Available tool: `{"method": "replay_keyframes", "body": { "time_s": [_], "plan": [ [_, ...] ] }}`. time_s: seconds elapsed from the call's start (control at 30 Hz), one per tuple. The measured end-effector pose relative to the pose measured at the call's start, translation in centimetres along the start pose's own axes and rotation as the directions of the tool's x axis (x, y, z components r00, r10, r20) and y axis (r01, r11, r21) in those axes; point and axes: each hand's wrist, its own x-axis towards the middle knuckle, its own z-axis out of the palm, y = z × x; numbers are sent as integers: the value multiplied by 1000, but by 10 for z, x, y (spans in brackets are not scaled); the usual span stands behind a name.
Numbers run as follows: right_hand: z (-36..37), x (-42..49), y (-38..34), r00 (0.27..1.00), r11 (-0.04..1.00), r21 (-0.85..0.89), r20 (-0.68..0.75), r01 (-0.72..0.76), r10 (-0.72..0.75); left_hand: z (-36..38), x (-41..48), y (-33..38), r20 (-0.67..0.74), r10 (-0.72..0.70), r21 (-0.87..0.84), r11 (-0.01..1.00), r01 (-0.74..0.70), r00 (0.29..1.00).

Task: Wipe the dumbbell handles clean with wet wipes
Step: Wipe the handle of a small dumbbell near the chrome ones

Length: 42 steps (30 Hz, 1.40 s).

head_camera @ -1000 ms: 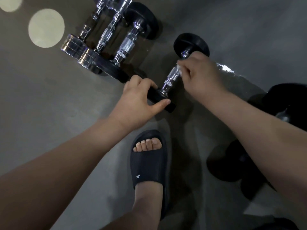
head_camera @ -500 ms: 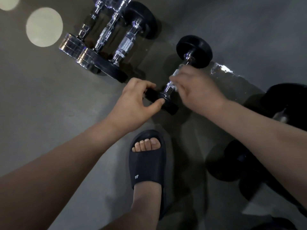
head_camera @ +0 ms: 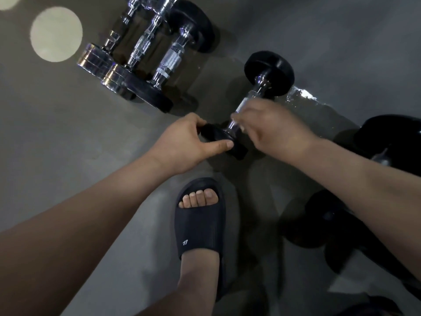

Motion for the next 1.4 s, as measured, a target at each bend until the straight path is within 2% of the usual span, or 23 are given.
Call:
{"method": "replay_keyframes", "body": {
  "time_s": [0.1,0.13,0.2,0.3,0.37,0.4,0.5,0.57,0.7,0.83,0.9,1.07,1.13,1.2,1.27,1.33,1.4],
  "plan": [
    [-7,2,13,943,963,16,-199,-269,267,1,-2,9,-3,32,51,998,-31,999],
    [-4,1,13,921,949,28,-235,-313,310,1,-3,10,-3,43,69,997,-42,999],
    [4,-4,6,931,956,27,-221,-292,290,2,-4,10,-12,61,103,993,-59,998],
    [5,-15,1,993,994,58,-73,-93,97,0,-4,11,4,69,146,987,-69,998],
    [-4,-14,10,997,998,30,-58,-51,53,-1,-4,14,10,85,162,983,-86,996],
    [-8,-11,16,992,997,4,-94,-81,81,-2,-4,15,9,94,167,981,-94,996],
    [-7,-2,24,934,954,-16,-212,-299,289,-2,-5,16,19,105,168,980,-106,994],
    [1,-2,14,931,948,-55,-214,-313,295,-2,-6,16,22,108,175,978,-110,994],
    [-2,-7,11,976,969,-152,-129,-193,174,-3,-6,16,22,104,185,977,-106,994],
    [-7,7,24,908,850,-320,-157,-419,388,1,-9,18,2,121,199,973,-119,993],
    [-3,9,23,886,830,-311,-175,-464,429,3,-9,18,-18,133,192,973,-127,991],
    [3,-4,14,883,887,-131,-233,-444,408,6,-10,19,-32,151,211,967,-142,988],
    [4,-13,9,922,933,-87,-209,-350,326,7,-9,20,-35,159,221,964,-148,987],
    [4,-21,7,969,973,-59,-120,-223,215,9,-10,21,-36,163,221,964,-151,986],
    [-2,-24,13,986,986,-61,-72,-158,153,11,-11,20,-38,166,206,966,-155,985],
    [-10,-20,24,971,969,-103,-110,-225,214,13,-12,19,-39,175,197,966,-164,984],
    [-12,-15,30,914,920,-99,-192,-379,356,13,-13,20,-29,189,206,962,-179,982]
  ]
}}
